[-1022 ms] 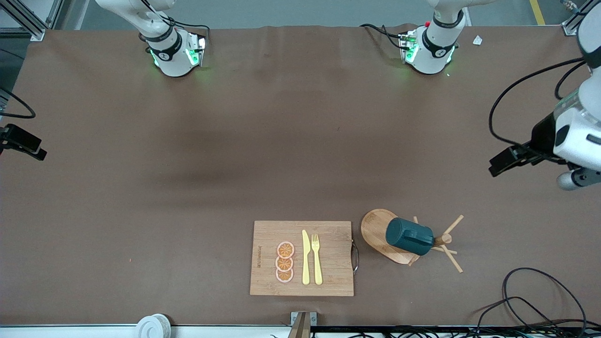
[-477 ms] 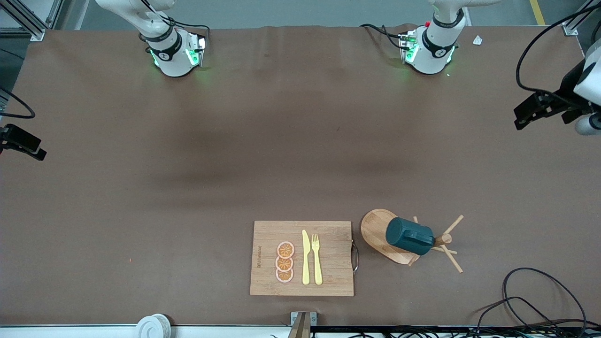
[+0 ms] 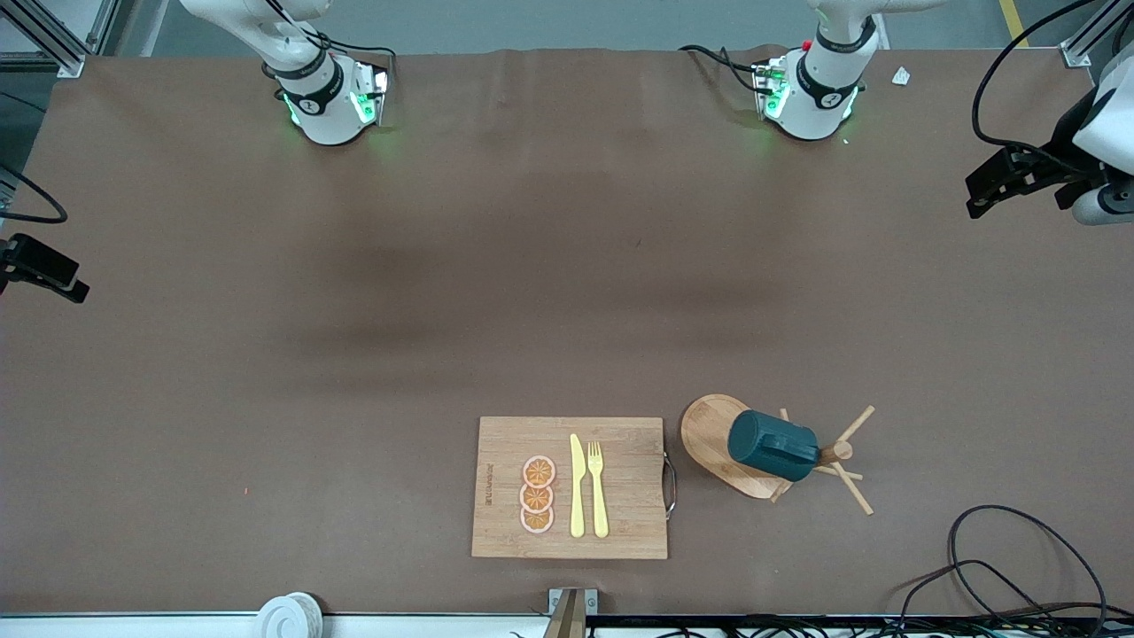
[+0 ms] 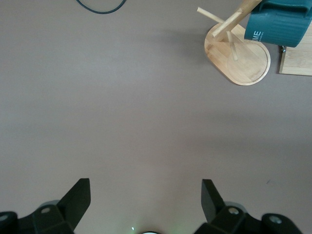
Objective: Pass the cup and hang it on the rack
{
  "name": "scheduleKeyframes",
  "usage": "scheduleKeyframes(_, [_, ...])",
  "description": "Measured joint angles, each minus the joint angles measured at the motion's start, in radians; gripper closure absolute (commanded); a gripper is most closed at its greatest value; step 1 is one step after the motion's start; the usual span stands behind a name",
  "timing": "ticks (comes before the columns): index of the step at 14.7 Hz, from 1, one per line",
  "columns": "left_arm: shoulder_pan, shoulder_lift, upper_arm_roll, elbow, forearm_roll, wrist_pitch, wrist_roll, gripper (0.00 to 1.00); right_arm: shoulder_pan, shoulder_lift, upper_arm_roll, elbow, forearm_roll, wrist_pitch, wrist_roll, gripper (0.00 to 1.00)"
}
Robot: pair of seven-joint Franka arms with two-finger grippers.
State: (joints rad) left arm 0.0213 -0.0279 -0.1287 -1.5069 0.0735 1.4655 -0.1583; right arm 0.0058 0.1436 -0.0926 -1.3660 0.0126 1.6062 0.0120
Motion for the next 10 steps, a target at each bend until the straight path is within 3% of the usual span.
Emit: scheduleKeyframes(10, [0.0,-0.002,-0.004,-0.001,-0.083,0.0,0.001,0.0,0.0,0.0,0.0,0.0,0.0,0.0,0.0,0.0])
